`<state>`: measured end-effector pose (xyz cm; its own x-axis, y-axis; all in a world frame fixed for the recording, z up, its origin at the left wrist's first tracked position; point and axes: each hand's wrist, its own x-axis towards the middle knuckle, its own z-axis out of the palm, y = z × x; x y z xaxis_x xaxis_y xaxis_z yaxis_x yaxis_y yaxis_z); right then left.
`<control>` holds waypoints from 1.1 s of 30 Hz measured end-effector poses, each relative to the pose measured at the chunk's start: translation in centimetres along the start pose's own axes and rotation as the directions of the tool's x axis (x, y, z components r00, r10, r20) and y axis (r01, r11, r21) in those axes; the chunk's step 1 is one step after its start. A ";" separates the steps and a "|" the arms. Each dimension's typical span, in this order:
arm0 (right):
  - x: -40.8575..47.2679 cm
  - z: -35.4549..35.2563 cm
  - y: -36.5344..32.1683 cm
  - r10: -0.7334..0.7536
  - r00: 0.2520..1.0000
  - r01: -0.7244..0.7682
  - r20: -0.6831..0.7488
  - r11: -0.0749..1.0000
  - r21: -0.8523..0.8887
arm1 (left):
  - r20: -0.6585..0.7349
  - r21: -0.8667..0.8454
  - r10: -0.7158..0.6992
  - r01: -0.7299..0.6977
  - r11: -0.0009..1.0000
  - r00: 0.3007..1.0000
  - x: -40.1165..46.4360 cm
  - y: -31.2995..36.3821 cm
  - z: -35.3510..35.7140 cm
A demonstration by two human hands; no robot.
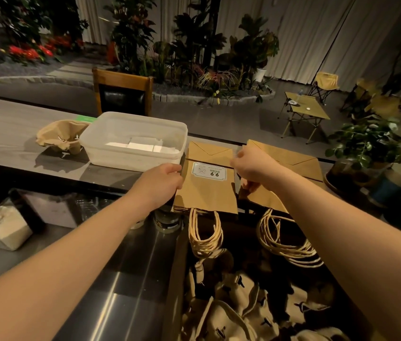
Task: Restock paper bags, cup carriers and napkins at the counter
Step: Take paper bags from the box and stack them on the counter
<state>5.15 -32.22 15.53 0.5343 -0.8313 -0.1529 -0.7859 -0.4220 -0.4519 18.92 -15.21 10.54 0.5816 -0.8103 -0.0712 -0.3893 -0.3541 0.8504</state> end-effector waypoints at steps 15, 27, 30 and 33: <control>-8.3 0.4 3.2 -0.319 0.939 0.328 0.129 0.715 -0.618 | 0.057 0.551 0.193 -0.192 0.812 0.980 -3.3 -2.3 -2.0; -7.7 1.1 2.6 -0.372 0.922 0.358 0.109 0.708 -0.609 | 0.017 0.561 0.238 -0.206 0.801 0.971 -3.4 -1.7 -1.8; -7.7 1.1 2.7 -0.382 0.918 0.365 0.104 0.716 -0.595 | 0.019 0.616 0.266 -0.221 0.756 0.964 -3.6 -1.6 -1.6; -7.9 0.6 2.7 -0.373 0.919 0.377 0.126 0.746 -0.549 | 0.033 0.674 0.278 -0.227 0.703 0.960 -3.7 -1.4 -1.6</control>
<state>-0.96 -26.55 14.97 0.8232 -0.5617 -0.0825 -0.5555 -0.8269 0.0876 18.47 -10.95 10.47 0.4266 -0.8918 0.1506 -0.8869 -0.3798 0.2629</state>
